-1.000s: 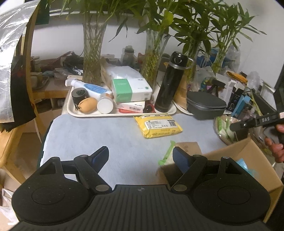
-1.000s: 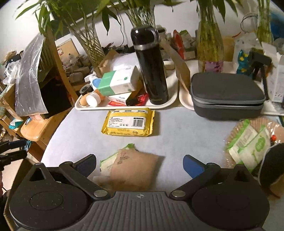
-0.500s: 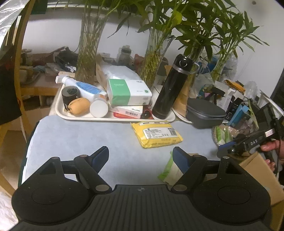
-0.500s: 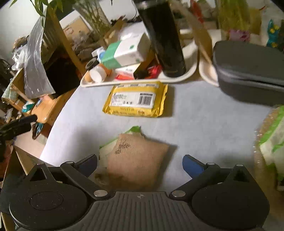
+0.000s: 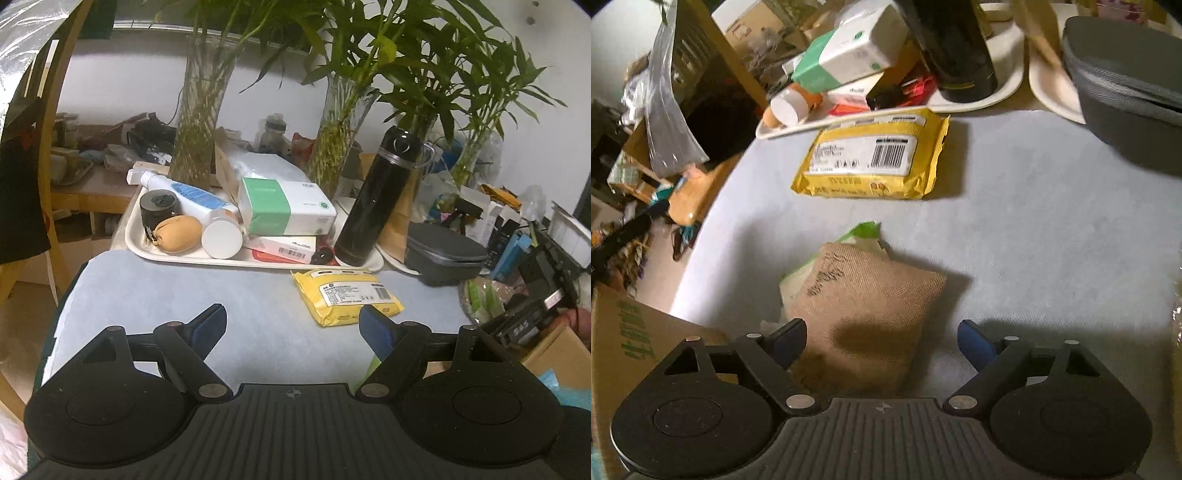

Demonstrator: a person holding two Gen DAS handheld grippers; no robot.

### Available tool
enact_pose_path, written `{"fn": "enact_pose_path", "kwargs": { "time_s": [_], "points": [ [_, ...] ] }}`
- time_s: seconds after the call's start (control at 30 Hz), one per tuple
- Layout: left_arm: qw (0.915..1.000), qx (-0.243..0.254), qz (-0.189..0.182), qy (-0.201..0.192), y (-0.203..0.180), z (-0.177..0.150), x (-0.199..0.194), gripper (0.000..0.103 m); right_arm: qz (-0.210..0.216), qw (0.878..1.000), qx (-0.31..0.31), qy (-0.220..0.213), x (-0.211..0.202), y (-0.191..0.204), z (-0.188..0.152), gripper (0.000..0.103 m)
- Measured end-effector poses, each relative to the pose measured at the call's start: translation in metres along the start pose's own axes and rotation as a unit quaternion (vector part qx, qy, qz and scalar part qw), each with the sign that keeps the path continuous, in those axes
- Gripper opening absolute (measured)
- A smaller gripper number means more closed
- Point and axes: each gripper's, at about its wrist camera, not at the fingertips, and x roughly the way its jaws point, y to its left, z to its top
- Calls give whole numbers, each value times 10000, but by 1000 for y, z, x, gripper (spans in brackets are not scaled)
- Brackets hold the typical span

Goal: Organize soft objects
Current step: 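Grasp the brown burlap drawstring pouch with the right gripper, then lift the burlap pouch with the right gripper while the left approaches the green-white bar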

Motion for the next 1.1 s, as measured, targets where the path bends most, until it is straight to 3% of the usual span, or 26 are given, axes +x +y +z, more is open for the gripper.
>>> {"fn": "enact_pose_path", "kwargs": {
  "time_s": [0.1, 0.13, 0.2, 0.23, 0.27, 0.33, 0.5, 0.67, 0.83, 1.1],
  "points": [
    [9998, -173, -32, -15, 5, -2, 1, 79, -69, 9995, -323, -12, 6, 7, -2, 85],
    [9998, -199, -36, -10, 6, -3, 2, 79, -108, 9990, -430, -25, 7, 11, -2, 79],
    [9999, -167, 5, 10, 7, -3, 3, 79, -135, 9986, -518, -44, 9, 13, -2, 53],
    [9999, -136, 27, 19, 6, -4, 3, 79, -193, 9987, -477, -49, 11, 12, -2, 31],
    [9999, -109, 39, 26, 6, -4, 3, 79, -217, 9988, -444, -52, 12, 11, -1, 16],
    [10000, -86, 25, 40, 5, -5, 4, 79, -136, 9989, -436, -140, 11, 10, -1, 7],
    [10000, -45, -17, 61, 4, -6, 5, 79, -72, 9974, -502, -509, -1, 15, 2, 4],
    [9997, -101, -213, 67, 3, -4, 3, 79, -426, 9909, -457, -1193, -28, 15, 6, 3],
    [9993, -48, -338, 141, -3, 2, 1, 79, -696, 9832, -582, -1582, -48, 21, 5, 3],
    [9968, 522, -287, 531, -23, 32, 1, 79, -1001, 9732, -585, -1988, -78, 31, 3, 3]
  ]
}}
